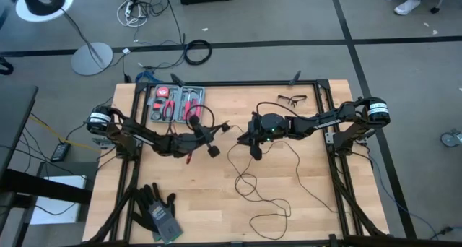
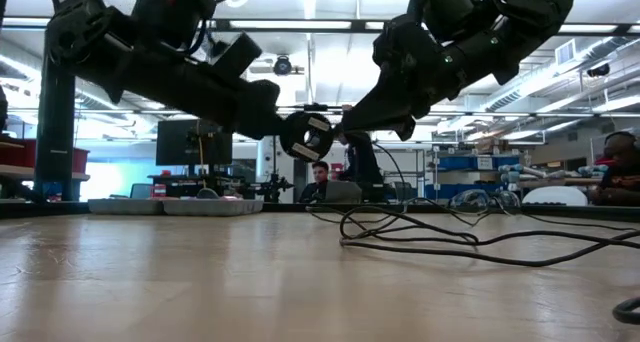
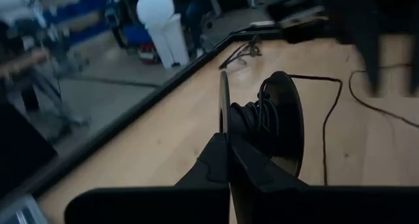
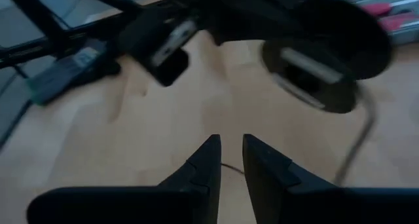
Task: Coil cords
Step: Coil the black wire on the black spool
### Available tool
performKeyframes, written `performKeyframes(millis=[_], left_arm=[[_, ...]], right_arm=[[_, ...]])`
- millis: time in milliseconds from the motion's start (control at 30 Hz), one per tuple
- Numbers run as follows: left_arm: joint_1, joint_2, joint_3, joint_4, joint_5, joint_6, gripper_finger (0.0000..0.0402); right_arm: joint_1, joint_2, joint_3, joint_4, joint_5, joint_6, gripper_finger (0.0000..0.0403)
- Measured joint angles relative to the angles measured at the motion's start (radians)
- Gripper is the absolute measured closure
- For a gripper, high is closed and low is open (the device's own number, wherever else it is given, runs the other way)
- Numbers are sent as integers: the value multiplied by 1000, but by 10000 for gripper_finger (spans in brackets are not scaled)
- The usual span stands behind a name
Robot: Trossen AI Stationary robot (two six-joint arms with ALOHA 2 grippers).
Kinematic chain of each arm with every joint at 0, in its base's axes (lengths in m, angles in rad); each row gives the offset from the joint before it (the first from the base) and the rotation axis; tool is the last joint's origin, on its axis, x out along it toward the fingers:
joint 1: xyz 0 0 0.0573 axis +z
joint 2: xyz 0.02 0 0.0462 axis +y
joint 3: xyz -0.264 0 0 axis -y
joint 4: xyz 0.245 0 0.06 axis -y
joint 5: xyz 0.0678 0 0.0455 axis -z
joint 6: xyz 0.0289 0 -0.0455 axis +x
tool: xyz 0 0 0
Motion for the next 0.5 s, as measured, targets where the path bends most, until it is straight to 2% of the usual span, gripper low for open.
performKeyframes(millis=[100,200,367,500], left_arm=[[15,0,-36,3,21,-111,401],[28,0,-77,35,71,-209,401],[50,0,-144,136,182,-299,401],[64,0,-177,184,198,-349,401]], right_arm=[[1,0,0,-1,-23,8,342],[6,-7,0,-10,0,7,352],[32,-79,0,-121,132,-10,392],[78,-165,-1,-258,298,-2,396]])
